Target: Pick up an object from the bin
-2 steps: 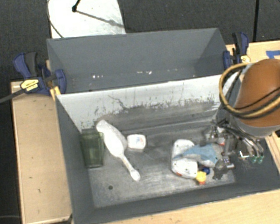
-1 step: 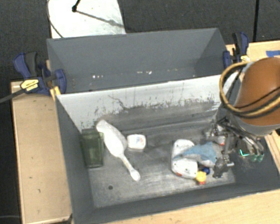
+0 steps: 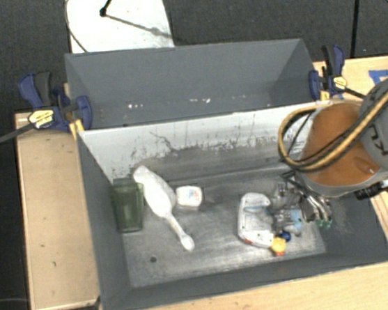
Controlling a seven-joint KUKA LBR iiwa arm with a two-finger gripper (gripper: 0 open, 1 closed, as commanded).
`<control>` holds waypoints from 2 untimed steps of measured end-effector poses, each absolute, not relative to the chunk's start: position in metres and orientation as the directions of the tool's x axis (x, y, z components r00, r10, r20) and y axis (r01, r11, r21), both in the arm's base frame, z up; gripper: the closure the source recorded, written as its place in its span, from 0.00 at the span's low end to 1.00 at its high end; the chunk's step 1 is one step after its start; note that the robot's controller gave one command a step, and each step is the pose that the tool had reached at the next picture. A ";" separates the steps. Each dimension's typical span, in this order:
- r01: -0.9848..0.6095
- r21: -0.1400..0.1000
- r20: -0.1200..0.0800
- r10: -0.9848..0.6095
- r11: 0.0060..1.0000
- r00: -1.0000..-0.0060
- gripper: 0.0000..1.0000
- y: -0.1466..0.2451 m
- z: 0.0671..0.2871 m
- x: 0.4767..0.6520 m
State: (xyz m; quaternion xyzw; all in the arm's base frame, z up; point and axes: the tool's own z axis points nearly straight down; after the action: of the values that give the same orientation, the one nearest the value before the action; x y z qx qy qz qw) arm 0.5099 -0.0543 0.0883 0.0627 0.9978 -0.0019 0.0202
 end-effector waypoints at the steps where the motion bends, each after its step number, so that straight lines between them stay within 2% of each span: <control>1: 0.124 -0.001 -0.041 0.124 0.992 -0.991 1.00 -0.054 0.088 0.510; 2: 0.124 -0.002 -0.037 0.124 0.992 -0.992 1.00 -0.054 0.093 0.506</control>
Offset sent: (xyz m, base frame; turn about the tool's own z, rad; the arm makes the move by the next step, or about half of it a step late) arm -0.0087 0.0279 0.0363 0.0115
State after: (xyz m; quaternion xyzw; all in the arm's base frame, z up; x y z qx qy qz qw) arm 0.5056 -0.0538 0.0934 0.0621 0.9979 -0.0021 0.0186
